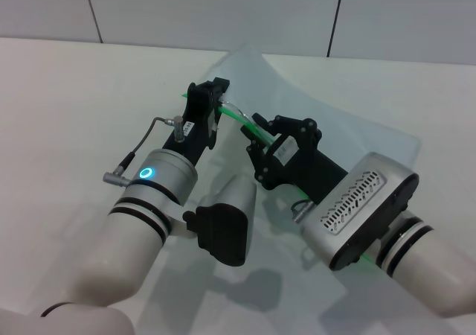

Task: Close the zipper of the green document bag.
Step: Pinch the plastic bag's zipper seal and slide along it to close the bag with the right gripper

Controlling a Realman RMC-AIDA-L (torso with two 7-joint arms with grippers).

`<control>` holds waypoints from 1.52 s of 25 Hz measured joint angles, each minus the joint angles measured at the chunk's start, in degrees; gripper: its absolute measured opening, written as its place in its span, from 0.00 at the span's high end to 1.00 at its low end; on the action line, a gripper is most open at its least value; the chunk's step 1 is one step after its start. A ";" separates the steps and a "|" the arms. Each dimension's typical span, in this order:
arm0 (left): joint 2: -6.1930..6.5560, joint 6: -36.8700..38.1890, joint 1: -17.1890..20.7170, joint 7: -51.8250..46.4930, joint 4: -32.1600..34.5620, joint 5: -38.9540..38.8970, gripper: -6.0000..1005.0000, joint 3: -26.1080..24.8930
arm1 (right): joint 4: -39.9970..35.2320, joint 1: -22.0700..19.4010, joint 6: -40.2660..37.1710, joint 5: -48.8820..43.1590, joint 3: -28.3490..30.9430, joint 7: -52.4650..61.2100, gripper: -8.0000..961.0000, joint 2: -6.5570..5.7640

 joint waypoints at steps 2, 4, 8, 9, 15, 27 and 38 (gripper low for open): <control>0.00 0.04 0.00 0.00 0.00 0.00 0.90 0.00 | -0.01 -0.07 0.06 0.00 0.00 0.00 0.79 0.00; 0.00 0.09 0.00 0.00 0.00 0.00 0.90 0.00 | -0.02 -0.09 0.07 0.00 -0.02 0.00 0.80 0.00; 0.07 0.32 0.00 0.07 0.00 -0.02 0.90 0.00 | -0.03 -0.11 0.10 0.00 -0.18 0.00 0.82 0.00; 0.07 0.36 0.00 0.08 0.00 -0.06 0.90 0.00 | -0.03 -0.11 0.11 0.00 -0.26 0.00 0.83 0.00; 0.10 0.51 0.00 0.09 0.00 -0.14 0.90 0.00 | -0.03 0.11 0.14 -0.20 -0.70 0.00 0.84 -0.01; 0.10 0.61 0.00 0.63 0.00 -0.03 0.89 0.00 | -0.31 0.22 0.03 -0.08 -0.41 0.00 0.85 0.00; 0.09 0.61 0.00 0.85 0.00 0.14 0.89 0.00 | -0.27 0.32 -0.29 -0.09 -0.17 -0.01 0.86 0.00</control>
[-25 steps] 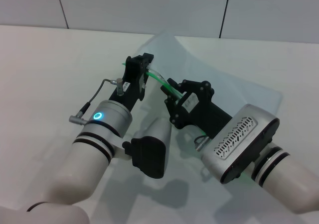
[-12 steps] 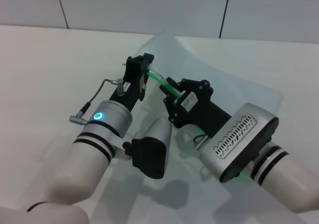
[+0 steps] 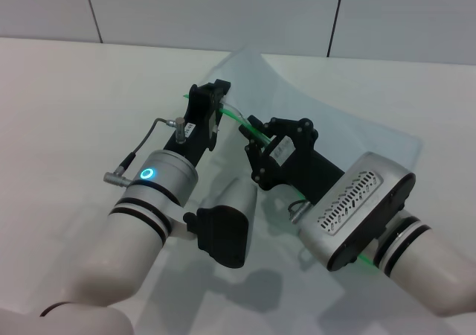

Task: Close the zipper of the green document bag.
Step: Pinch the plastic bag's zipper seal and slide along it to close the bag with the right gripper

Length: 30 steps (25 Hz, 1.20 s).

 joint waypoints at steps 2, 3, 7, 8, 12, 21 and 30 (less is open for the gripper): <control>0.00 0.00 0.00 0.03 0.00 0.03 0.89 0.00 | 0.03 0.03 -0.01 0.00 -0.14 0.00 0.87 0.00; 0.00 0.00 0.00 0.04 0.00 0.03 0.89 0.01 | 0.06 0.06 -0.02 0.00 -0.25 0.00 0.87 0.00; 0.00 -0.01 0.05 0.39 0.00 0.03 0.89 0.08 | 0.10 0.17 0.10 0.00 -0.48 -0.15 0.88 0.00; 0.00 -0.02 0.06 0.46 0.00 0.03 0.89 0.08 | 0.07 0.18 0.17 0.00 -0.49 -0.25 0.88 0.00; 0.00 -0.02 0.08 0.48 0.00 0.03 0.88 0.09 | -0.02 0.18 0.15 0.00 -0.51 -0.30 0.91 0.00; 0.00 -0.02 0.14 -0.06 0.00 0.05 0.88 0.09 | -0.18 0.18 -0.02 -0.01 -0.46 -0.04 0.91 0.00; 0.00 -0.43 0.18 -1.58 0.00 0.14 0.88 0.09 | 0.14 -0.30 0.24 0.00 -0.42 0.00 0.91 0.00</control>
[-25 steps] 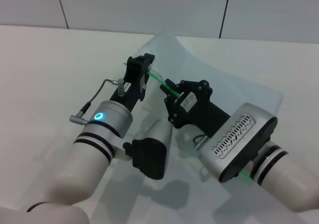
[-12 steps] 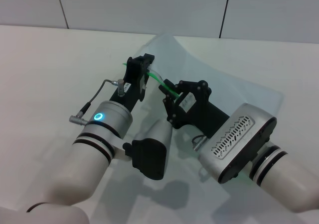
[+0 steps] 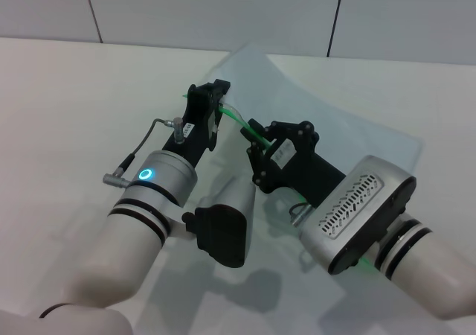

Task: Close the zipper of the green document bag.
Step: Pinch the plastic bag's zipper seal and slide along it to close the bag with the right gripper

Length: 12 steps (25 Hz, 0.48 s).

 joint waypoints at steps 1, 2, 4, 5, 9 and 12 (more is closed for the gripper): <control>0.00 -0.01 0.00 -0.22 0.00 0.00 0.88 0.00 | 0.05 -0.14 0.04 0.00 0.03 0.00 0.91 0.00; 0.00 -0.07 0.00 -0.82 0.00 -0.01 0.88 0.00 | 0.05 -0.14 0.04 0.00 0.03 0.00 0.91 0.00; 0.00 -0.10 0.00 -1.17 0.00 -0.02 0.88 0.00 | 0.07 -0.32 0.13 0.00 0.05 0.00 0.91 0.00; 0.00 -0.10 0.00 -1.29 0.00 -0.03 0.88 0.00 | 0.12 -0.38 0.15 0.00 0.08 0.00 0.91 0.00; 0.00 -0.15 0.00 -2.00 0.01 -0.05 0.88 -0.07 | 0.60 -0.59 0.16 0.00 0.10 0.00 0.91 0.00; 0.00 -0.29 0.00 -2.72 0.01 -0.08 0.87 -0.09 | 0.74 -0.74 0.04 0.00 0.02 0.01 0.91 0.00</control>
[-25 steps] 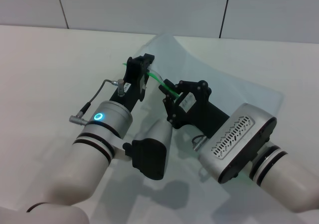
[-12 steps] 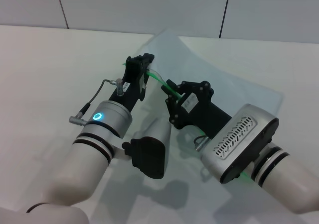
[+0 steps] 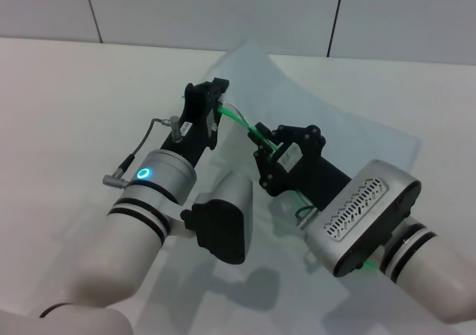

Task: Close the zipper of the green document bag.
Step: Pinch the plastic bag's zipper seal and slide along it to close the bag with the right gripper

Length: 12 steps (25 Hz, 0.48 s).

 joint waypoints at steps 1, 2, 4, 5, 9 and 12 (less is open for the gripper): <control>0.00 -0.03 0.00 -0.26 0.00 -0.03 0.87 0.00 | 0.03 -0.09 -0.04 0.00 0.00 0.00 0.91 0.00; 0.00 -0.03 0.00 -0.26 0.00 -0.03 0.87 0.00 | 0.06 -0.22 -0.08 0.00 0.01 0.00 0.91 0.00; 0.00 -0.47 0.03 -0.89 0.00 -0.08 0.87 0.00 | 0.23 -0.46 -0.13 0.00 0.08 0.00 0.91 0.00; 0.00 -0.62 0.04 -1.04 0.00 -0.09 0.87 -0.02 | 0.39 -0.57 -0.16 0.00 0.11 0.01 0.91 0.00; 0.00 -1.39 0.15 -2.01 0.00 -0.17 0.87 -0.11 | 0.84 -0.90 -0.26 0.00 0.10 0.06 0.91 0.00; 0.00 -1.56 0.19 -2.39 0.00 -0.30 0.87 -0.18 | 0.95 -1.21 -0.29 0.00 0.22 0.07 0.91 0.00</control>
